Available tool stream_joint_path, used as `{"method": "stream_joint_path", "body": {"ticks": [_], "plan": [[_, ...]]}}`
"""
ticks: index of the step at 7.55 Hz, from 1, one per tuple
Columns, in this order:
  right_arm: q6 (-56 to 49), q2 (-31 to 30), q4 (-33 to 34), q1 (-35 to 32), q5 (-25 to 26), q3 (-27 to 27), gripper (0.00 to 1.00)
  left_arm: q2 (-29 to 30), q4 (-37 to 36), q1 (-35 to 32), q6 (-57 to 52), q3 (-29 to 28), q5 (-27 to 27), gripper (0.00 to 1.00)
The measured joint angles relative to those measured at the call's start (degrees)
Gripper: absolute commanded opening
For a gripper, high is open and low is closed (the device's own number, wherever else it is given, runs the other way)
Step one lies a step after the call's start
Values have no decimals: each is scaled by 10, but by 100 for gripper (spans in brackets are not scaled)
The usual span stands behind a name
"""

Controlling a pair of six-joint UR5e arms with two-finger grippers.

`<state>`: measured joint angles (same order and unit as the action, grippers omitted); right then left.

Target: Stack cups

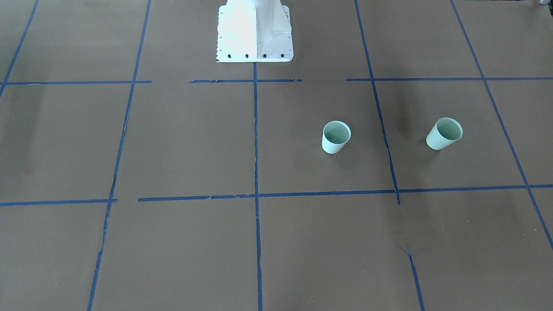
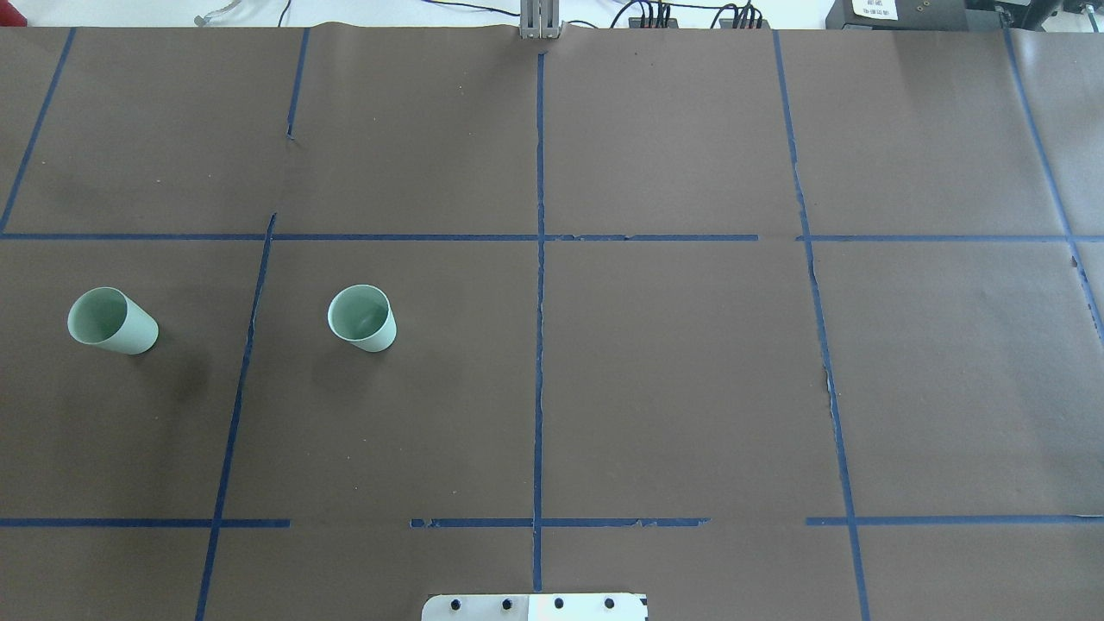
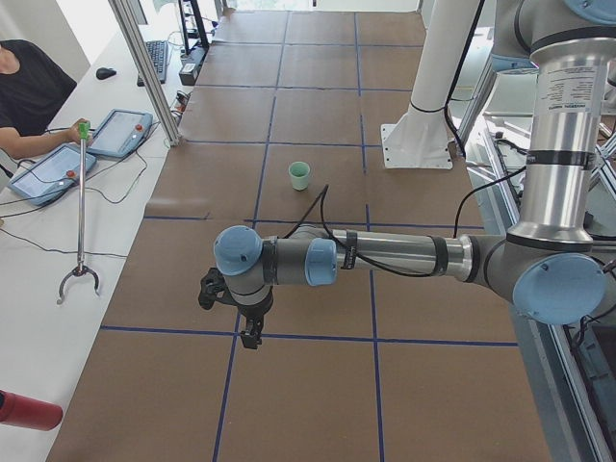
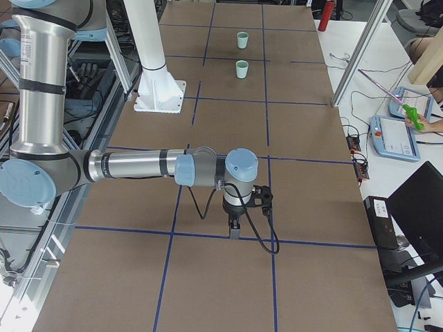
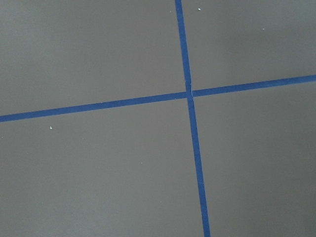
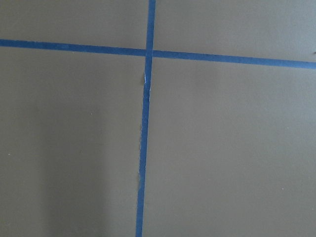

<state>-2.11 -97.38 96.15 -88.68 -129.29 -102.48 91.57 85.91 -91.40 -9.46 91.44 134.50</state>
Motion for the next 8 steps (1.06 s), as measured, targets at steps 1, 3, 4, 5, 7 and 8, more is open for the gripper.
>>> {"method": "stream_joint_path", "body": {"ticks": [1,3,4,5,7,8], "plan": [[0,0,0,0,0,0,100,1,0,-1,0,2,2,100],[0,0,0,0,0,0,100,8,2,-3,0,8,7,100],[0,0,0,0,0,0,100,12,4,-2,1,15,8,100],[0,0,1,0,0,0,100,16,4,-1,4,33,9,100],[0,0,1,0,0,0,100,19,4,27,39,79,20,100],[0,0,0,0,0,0,100,22,5,67,112,106,25,100]]}}
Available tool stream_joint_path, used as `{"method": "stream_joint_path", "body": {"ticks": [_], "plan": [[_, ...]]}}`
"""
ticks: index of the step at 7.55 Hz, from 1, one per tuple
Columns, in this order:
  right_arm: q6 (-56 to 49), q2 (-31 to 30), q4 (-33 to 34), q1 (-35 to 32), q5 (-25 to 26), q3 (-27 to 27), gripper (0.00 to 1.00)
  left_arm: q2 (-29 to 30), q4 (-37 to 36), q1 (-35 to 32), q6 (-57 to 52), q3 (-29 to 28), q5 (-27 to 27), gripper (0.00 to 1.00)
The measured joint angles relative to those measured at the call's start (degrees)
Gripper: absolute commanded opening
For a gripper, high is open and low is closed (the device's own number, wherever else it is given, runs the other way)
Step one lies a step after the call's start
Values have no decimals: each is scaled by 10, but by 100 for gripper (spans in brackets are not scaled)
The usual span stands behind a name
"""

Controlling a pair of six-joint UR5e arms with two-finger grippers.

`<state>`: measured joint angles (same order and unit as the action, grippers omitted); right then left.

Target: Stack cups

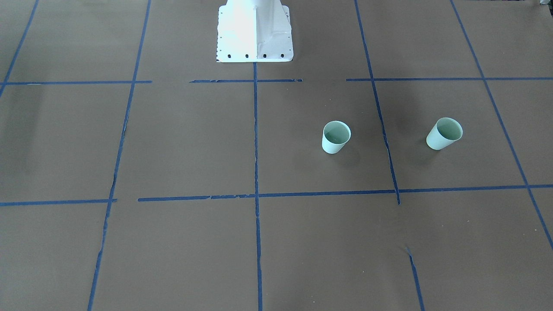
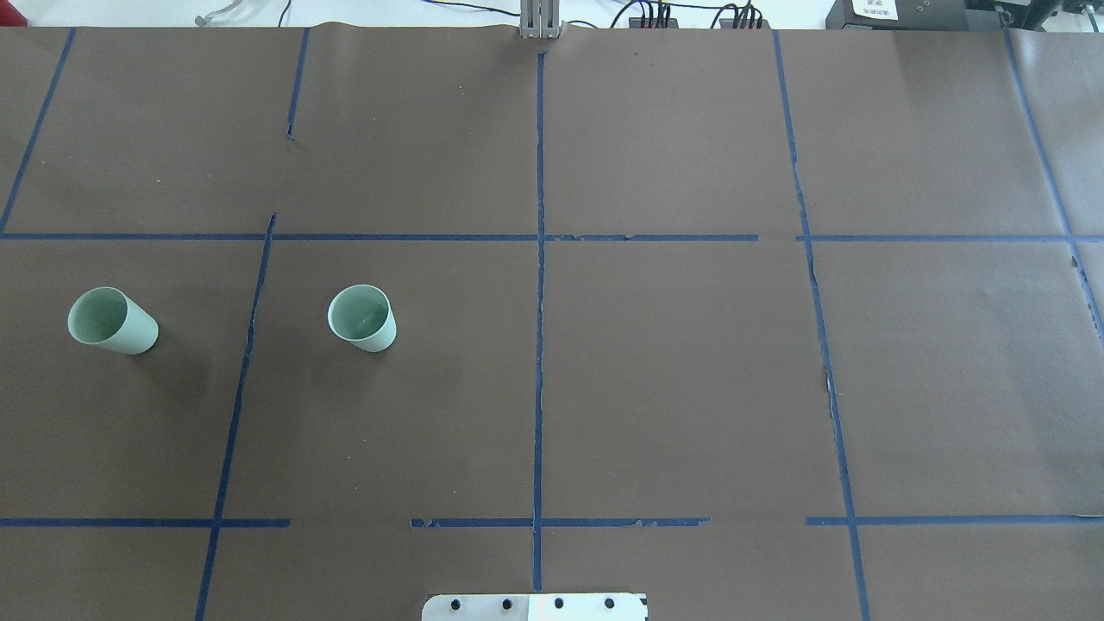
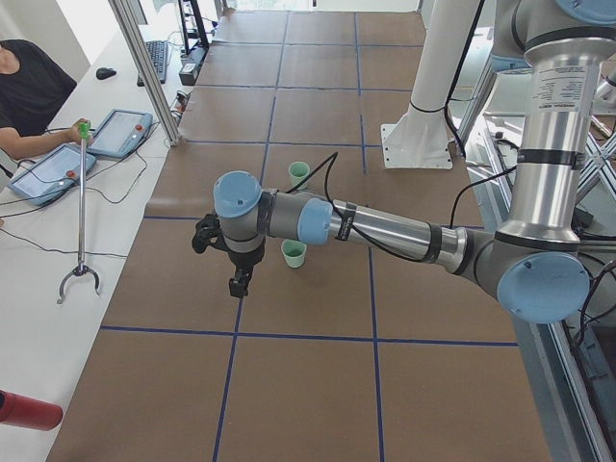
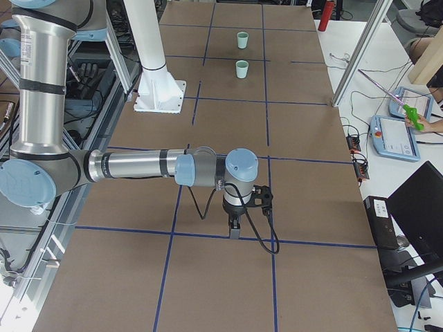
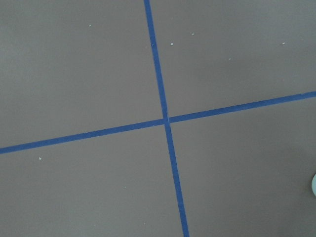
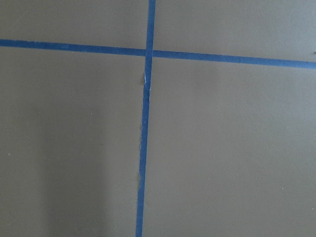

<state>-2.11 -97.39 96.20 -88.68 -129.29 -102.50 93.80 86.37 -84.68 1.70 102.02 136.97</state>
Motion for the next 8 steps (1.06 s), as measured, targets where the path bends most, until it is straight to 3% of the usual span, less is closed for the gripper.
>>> {"method": "stream_joint_path", "body": {"ticks": [3,7,8], "plan": [[0,0,0,0,0,0,100,18,41,139,241,44,-34,100],[0,0,0,0,0,0,100,-69,279,223,399,4,-74,100],[0,0,0,0,0,0,100,-74,307,236,414,-11,-77,100]]}}
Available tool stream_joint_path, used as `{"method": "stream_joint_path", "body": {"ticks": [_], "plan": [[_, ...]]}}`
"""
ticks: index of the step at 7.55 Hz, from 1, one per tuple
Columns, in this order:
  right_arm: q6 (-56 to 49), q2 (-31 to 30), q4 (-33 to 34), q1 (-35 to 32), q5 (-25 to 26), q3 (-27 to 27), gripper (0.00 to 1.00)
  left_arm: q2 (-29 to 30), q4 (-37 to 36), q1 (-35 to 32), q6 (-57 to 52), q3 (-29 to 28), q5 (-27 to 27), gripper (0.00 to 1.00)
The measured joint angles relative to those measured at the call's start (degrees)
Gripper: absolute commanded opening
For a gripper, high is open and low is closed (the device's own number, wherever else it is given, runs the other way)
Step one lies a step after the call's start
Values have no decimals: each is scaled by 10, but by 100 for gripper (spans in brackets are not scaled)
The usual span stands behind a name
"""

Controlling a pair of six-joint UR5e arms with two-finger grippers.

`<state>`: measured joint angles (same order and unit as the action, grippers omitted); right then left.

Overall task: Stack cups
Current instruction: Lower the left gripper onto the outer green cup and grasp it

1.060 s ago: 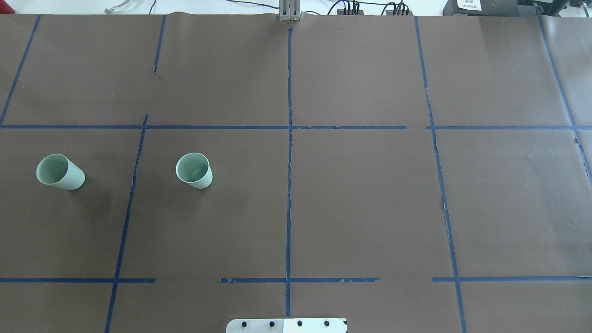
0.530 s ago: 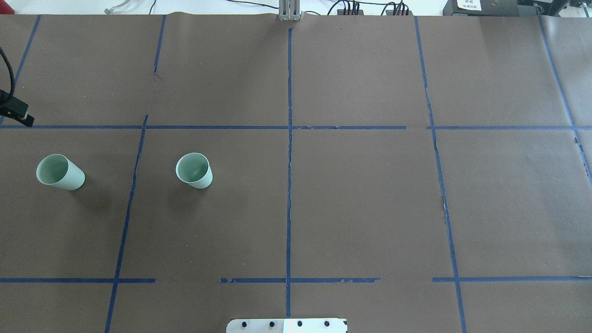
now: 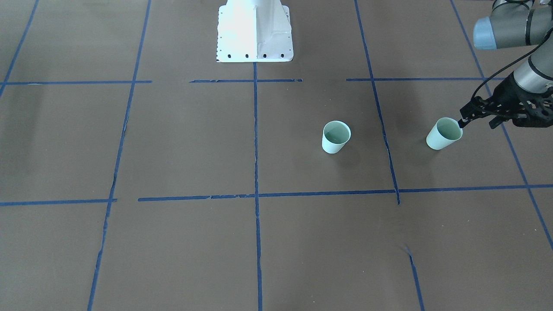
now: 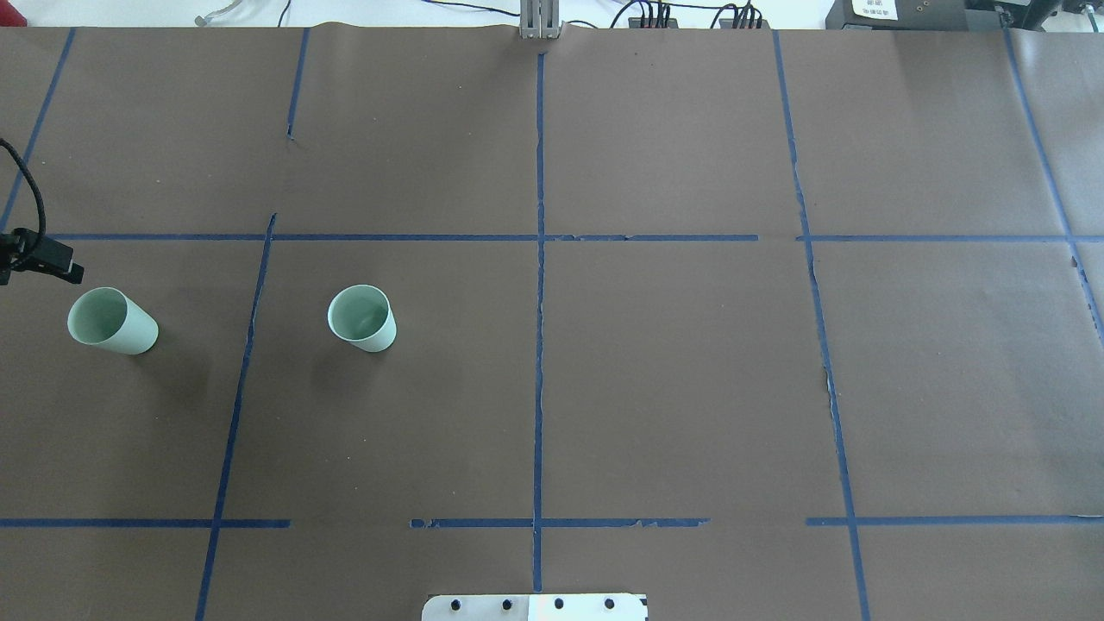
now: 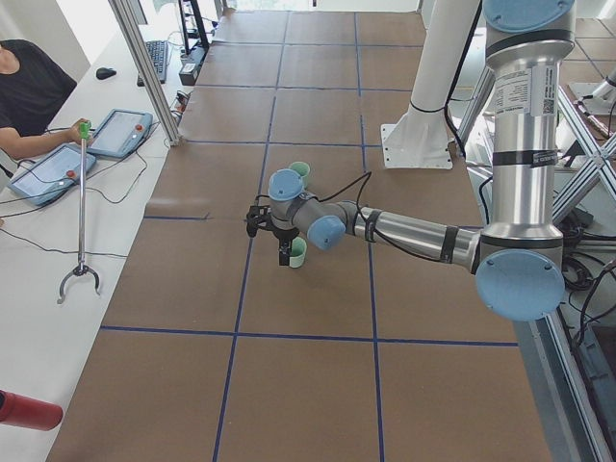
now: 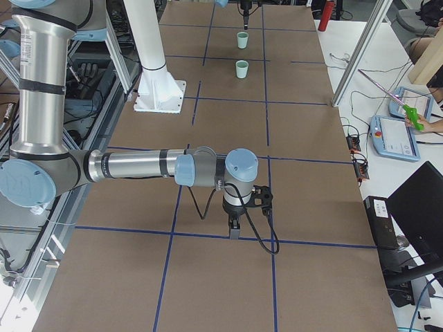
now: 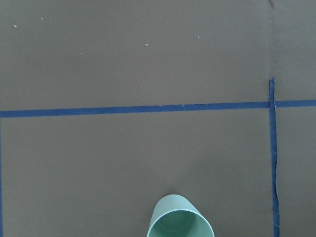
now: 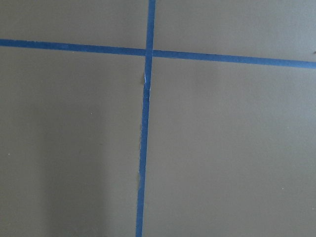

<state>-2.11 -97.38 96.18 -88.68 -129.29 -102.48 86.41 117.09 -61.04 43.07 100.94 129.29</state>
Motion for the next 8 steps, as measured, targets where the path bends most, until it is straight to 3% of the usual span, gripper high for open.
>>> {"method": "stream_joint_path", "body": {"ticks": [4,5,7,8], "plan": [[0,0,0,0,0,0,100,-3,18,27,7,-21,-2,100],[0,0,0,0,0,0,100,-3,19,31,6,-26,-3,95],[0,0,0,0,0,0,100,-3,20,37,5,-35,-2,65],[0,0,0,0,0,0,100,-3,23,39,4,-40,-2,41]]}}
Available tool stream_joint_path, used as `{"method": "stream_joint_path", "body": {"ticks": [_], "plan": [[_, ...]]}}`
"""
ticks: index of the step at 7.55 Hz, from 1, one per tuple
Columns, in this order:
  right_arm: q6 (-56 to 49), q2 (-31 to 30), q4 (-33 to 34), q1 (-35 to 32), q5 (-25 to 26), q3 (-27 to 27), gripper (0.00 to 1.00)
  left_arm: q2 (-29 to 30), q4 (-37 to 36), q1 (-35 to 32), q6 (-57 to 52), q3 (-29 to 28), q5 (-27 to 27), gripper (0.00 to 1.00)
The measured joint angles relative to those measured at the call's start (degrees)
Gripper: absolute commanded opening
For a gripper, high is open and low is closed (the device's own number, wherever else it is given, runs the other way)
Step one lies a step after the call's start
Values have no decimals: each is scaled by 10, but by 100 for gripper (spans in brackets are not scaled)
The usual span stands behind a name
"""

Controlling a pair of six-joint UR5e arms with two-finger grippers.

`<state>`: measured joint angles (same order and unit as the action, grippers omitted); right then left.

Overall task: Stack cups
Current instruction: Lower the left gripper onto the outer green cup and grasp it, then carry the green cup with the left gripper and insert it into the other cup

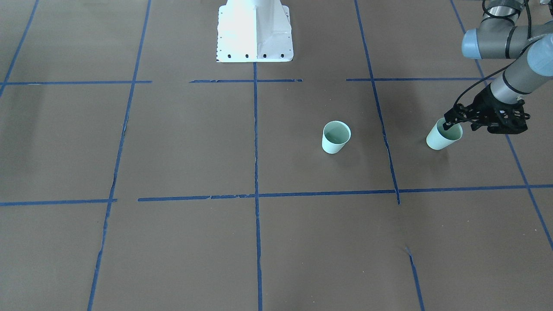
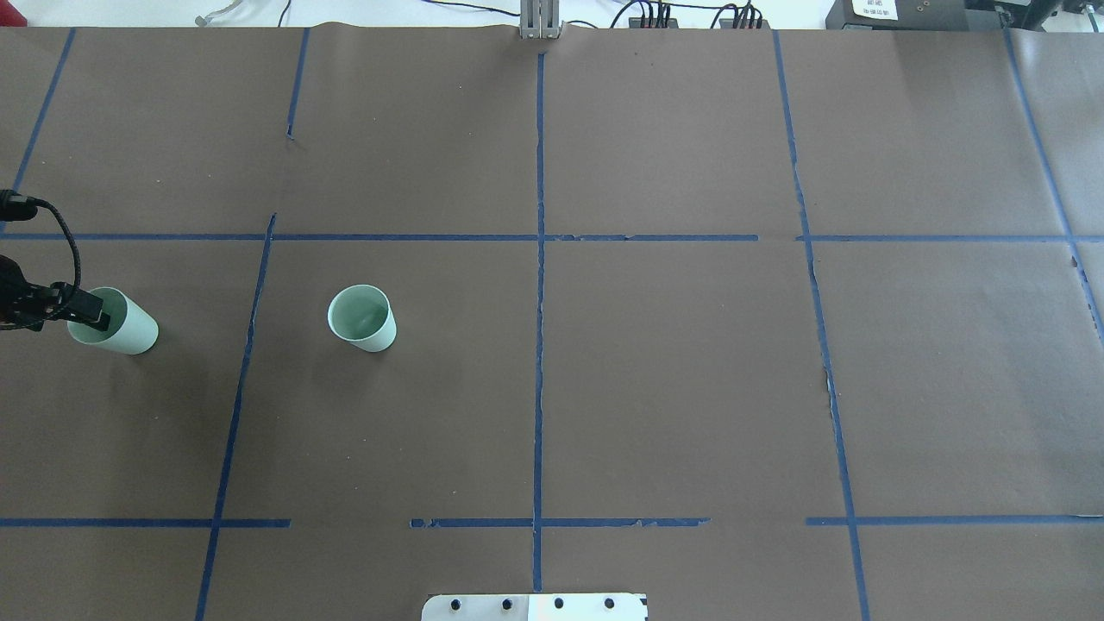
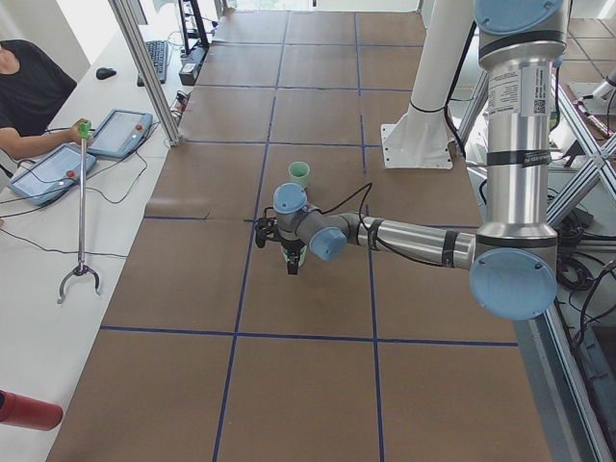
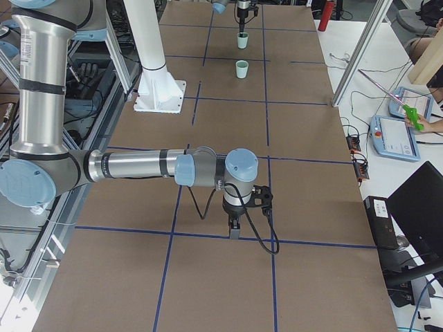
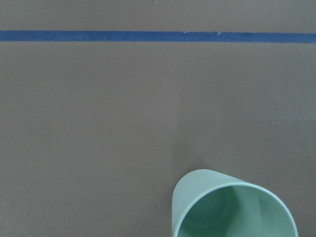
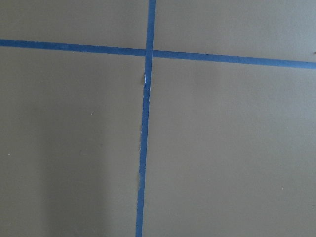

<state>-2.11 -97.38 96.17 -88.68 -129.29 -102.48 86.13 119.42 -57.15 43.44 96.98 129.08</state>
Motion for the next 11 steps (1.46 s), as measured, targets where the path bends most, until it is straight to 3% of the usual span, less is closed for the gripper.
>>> {"method": "stream_joint_path", "body": {"ticks": [2,5,7,9,11], "plan": [[0,0,0,0,0,0,100,0,8,3,0,-7,0,1],[0,0,1,0,0,0,100,0,10,4,3,-6,0,0],[0,0,1,0,0,0,100,-7,-5,-4,4,33,10,0],[0,0,0,0,0,0,100,-15,-95,-24,0,121,39,0],[0,0,0,0,0,0,100,36,-262,-39,2,200,46,0]]}}
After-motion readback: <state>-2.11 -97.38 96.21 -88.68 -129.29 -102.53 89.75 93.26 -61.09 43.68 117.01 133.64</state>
